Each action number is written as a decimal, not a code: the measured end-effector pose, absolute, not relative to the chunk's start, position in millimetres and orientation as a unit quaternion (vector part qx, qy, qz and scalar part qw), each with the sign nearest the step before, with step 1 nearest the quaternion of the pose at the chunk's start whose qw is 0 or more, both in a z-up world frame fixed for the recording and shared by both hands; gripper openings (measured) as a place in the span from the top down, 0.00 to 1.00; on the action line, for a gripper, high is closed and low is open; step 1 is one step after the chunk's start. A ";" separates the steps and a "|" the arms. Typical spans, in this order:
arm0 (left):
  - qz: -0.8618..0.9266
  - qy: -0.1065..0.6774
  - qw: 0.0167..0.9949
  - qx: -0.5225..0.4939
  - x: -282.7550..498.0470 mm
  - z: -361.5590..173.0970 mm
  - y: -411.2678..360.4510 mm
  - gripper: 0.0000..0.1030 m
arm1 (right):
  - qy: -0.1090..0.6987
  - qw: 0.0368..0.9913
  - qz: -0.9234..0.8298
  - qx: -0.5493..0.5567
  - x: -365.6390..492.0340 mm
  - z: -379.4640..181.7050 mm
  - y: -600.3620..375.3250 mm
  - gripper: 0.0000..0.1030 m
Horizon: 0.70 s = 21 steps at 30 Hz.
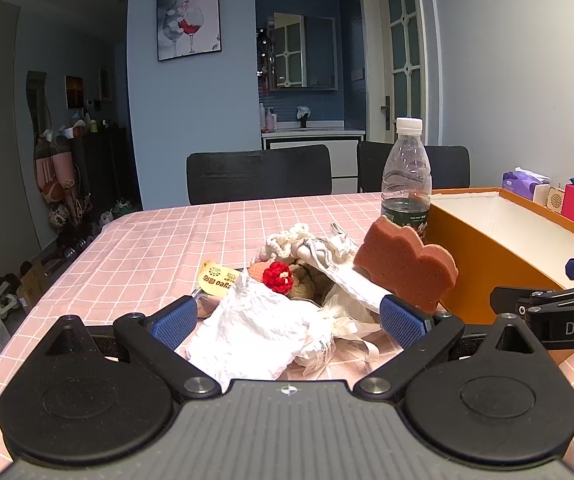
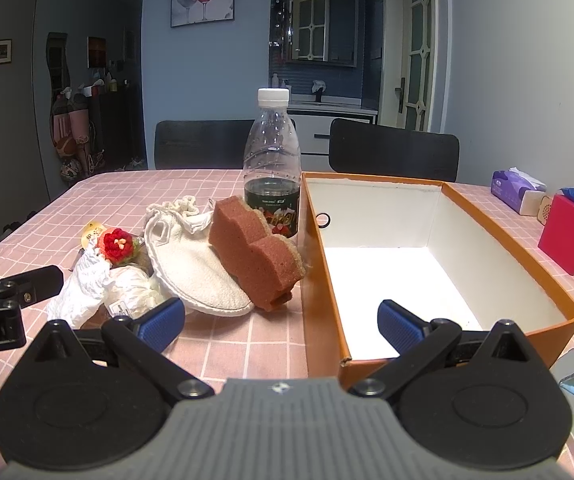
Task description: Organize soft objects
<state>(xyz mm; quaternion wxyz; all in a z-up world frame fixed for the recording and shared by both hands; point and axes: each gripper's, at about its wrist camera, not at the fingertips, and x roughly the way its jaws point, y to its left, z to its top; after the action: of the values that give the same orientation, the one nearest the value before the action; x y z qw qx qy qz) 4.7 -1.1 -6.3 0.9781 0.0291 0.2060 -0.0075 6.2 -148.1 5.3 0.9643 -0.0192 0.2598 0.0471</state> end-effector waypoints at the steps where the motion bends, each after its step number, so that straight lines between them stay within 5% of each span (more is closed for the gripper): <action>1: -0.008 0.206 0.978 0.030 4.8 -6.6 -1.3 0.00 | 0.260 0.964 0.047 -0.019 6.0 5.1 -147.8 0.03; 21: -0.008 0.207 0.978 0.030 5.4 -7.6 -1.4 0.00 | 0.269 0.962 0.045 -0.007 10.9 2.8 -150.4 0.03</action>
<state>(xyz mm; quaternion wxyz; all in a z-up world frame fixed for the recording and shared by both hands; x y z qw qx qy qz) 5.4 -1.4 -7.6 0.9780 0.0295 0.2066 -0.0080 10.9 -150.4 2.8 0.9620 -0.0073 0.2690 0.0451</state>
